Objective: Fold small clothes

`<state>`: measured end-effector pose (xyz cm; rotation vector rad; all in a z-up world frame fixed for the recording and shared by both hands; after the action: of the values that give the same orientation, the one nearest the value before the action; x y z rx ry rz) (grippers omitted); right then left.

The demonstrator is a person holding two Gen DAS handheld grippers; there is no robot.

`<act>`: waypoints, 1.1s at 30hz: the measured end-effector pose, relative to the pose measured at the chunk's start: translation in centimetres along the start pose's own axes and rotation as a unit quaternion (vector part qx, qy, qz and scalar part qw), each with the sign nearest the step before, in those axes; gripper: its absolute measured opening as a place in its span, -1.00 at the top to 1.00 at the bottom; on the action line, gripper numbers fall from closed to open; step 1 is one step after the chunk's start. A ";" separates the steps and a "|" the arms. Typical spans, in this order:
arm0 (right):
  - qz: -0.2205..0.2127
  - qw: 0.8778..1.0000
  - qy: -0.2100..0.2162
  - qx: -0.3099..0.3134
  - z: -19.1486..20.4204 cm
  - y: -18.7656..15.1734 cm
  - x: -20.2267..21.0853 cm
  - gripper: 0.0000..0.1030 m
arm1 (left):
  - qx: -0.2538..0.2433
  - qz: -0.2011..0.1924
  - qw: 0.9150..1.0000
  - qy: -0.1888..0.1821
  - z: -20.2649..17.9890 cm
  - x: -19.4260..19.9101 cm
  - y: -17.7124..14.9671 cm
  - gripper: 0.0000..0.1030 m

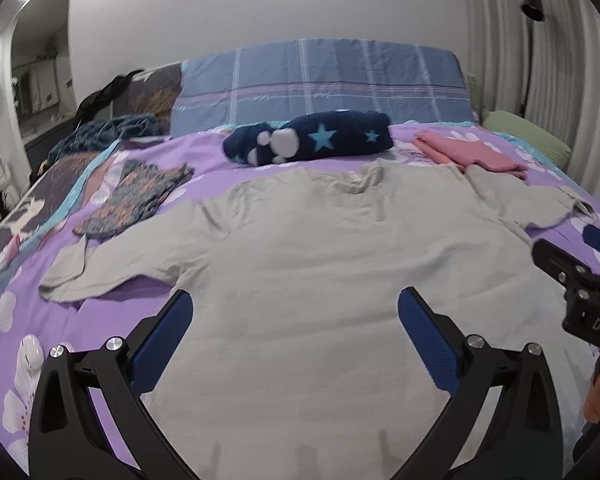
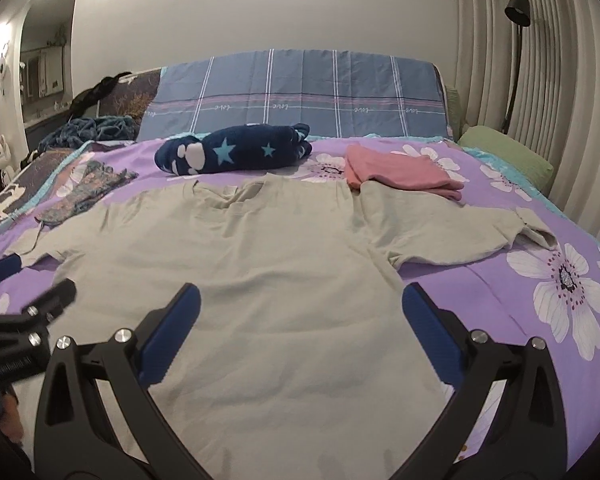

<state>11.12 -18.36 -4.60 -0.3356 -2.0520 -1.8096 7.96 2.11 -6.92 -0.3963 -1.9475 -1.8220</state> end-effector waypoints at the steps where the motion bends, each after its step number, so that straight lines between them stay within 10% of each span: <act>1: 0.004 1.000 0.002 0.000 0.1 -0.1 -0.3 -0.96 | 0.003 0.001 1.000 0.003 0.5 -0.2 0.0 -0.97; 33: 0.049 0.999 0.024 -0.003 2.8 -1.2 -4.8 -0.92 | -0.005 0.024 0.999 0.030 3.9 -4.4 -1.1 -0.97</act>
<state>14.58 -15.46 -8.06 -0.3829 -1.9635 -1.7487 10.76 6.26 -10.22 -0.3843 -1.8725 -1.7943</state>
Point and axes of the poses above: each gripper's, at about its wrist camera, not at the fingertips, and x roughly against the way its jaws point, z to its left, y to its top, the point moved 8 cm from there along -x, roughly the way its jaws point, and after that the axes turned 9 degrees about -z, right-handed, at the moved point
